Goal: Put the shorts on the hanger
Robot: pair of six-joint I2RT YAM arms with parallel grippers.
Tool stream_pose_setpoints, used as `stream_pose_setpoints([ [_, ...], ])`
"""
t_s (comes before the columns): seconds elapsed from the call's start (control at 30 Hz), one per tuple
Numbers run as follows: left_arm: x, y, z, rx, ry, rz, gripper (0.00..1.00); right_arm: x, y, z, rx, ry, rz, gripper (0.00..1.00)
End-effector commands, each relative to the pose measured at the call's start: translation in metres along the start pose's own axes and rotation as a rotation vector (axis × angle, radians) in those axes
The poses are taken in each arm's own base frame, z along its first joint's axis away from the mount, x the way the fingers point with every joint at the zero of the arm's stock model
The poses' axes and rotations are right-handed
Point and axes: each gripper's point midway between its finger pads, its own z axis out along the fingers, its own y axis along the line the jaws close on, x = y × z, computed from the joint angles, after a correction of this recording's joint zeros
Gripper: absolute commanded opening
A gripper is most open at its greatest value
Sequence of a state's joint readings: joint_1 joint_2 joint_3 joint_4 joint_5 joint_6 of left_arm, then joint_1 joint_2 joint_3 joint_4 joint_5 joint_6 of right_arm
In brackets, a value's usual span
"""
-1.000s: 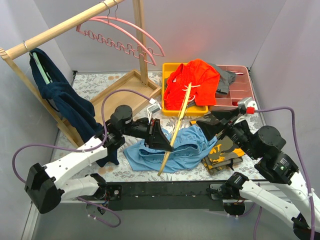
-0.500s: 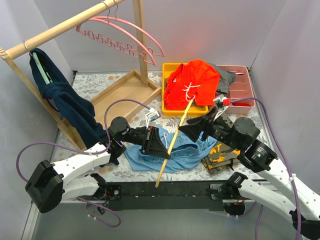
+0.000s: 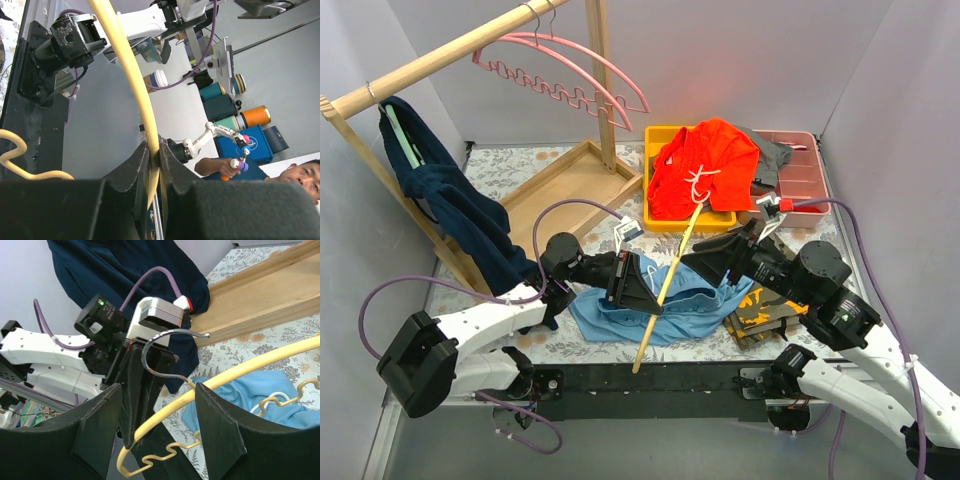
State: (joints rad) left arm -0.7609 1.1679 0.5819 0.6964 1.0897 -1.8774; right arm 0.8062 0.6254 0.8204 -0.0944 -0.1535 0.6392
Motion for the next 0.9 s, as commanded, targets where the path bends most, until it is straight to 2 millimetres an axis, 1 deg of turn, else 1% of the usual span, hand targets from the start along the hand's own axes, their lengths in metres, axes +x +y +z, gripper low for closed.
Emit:
stream_pose_setpoints([
  [0.0, -0.002, -0.003, -0.001, 0.018, 0.0, 0.051, 0.0, -0.022, 0.014, -0.004, -0.035, -0.08, 0.004, 0.68],
  [0.1, -0.002, 0.003, 0.001, 0.011, 0.007, 0.037, 0.0, -0.026, 0.02, 0.006, -0.059, -0.065, 0.025, 0.68],
  [0.13, -0.002, 0.004, 0.001, 0.011, 0.01, 0.041, 0.0, -0.027, 0.021, 0.009, -0.06, -0.064, 0.034, 0.68],
  [0.17, -0.002, 0.006, 0.001, 0.009, 0.017, 0.035, 0.0, -0.024, 0.017, 0.015, -0.049, -0.048, 0.048, 0.67],
  [0.2, -0.002, 0.006, 0.002, 0.009, 0.021, 0.036, 0.0, -0.03, 0.021, 0.017, -0.062, -0.068, 0.048, 0.68],
  [0.27, -0.002, 0.008, 0.002, 0.007, 0.023, 0.04, 0.0, -0.029, 0.017, 0.024, -0.045, -0.063, 0.077, 0.67],
  [0.4, -0.003, 0.013, 0.003, -0.003, 0.03, 0.032, 0.0, -0.03, 0.011, 0.029, -0.021, -0.082, 0.12, 0.67],
  [0.43, -0.002, 0.014, 0.003, -0.005, 0.032, 0.031, 0.0, -0.029, 0.005, 0.03, 0.003, -0.091, 0.13, 0.65],
  [0.5, -0.002, 0.015, 0.003, -0.008, 0.035, 0.034, 0.0, -0.03, 0.003, 0.031, 0.012, -0.106, 0.154, 0.61],
  [0.53, -0.002, 0.015, 0.003, -0.009, 0.037, 0.031, 0.0, -0.031, -0.001, 0.032, 0.031, -0.117, 0.16, 0.56],
  [0.6, -0.002, 0.018, 0.003, -0.016, 0.042, 0.03, 0.0, -0.034, 0.0, 0.033, 0.022, -0.135, 0.174, 0.52],
  [0.7, -0.003, 0.018, 0.004, -0.02, 0.047, 0.033, 0.0, -0.032, -0.002, 0.038, 0.026, -0.128, 0.197, 0.39],
  [0.73, -0.004, 0.018, 0.005, -0.022, 0.046, 0.035, 0.0, -0.03, -0.003, 0.039, 0.034, -0.119, 0.205, 0.27],
  [0.8, -0.006, 0.019, 0.006, -0.029, 0.053, 0.03, 0.0, -0.027, -0.006, 0.042, 0.045, -0.11, 0.226, 0.16],
  [0.83, -0.008, 0.02, 0.006, -0.035, 0.053, 0.044, 0.0, -0.025, -0.009, 0.043, 0.06, -0.104, 0.237, 0.06],
  [0.87, -0.011, 0.018, 0.007, -0.037, 0.049, 0.055, 0.0, -0.026, -0.013, 0.043, 0.079, -0.113, 0.249, 0.01],
])
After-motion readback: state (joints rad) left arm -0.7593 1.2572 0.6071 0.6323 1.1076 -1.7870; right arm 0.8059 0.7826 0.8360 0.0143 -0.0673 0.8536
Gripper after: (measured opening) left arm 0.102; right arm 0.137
